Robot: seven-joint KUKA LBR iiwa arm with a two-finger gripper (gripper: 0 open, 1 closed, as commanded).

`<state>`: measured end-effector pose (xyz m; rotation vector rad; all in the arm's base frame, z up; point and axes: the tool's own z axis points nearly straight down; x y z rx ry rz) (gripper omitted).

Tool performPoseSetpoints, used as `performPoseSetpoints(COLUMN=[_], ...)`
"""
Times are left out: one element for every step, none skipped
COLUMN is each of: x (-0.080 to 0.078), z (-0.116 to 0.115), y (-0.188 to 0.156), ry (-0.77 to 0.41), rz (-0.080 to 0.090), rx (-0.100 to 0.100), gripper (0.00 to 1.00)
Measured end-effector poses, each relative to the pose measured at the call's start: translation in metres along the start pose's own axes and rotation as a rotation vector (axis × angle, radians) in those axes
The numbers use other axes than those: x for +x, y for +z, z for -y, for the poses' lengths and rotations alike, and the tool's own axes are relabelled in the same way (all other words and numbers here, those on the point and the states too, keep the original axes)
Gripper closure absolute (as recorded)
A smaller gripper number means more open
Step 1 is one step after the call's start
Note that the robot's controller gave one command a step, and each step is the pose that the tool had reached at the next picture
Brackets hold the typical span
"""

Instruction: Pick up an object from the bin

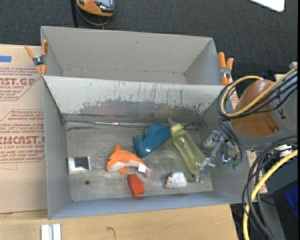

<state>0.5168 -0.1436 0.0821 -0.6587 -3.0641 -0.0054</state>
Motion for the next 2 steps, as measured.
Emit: performPoseSetpoints(x=[0.0039, 0.0039], z=[0.0021, 0.0020], y=[0.0087, 0.0087], ry=[-0.070, -0.070], rz=[0.015, 0.015], rx=[0.004, 0.004], gripper=[1.00, 1.00])
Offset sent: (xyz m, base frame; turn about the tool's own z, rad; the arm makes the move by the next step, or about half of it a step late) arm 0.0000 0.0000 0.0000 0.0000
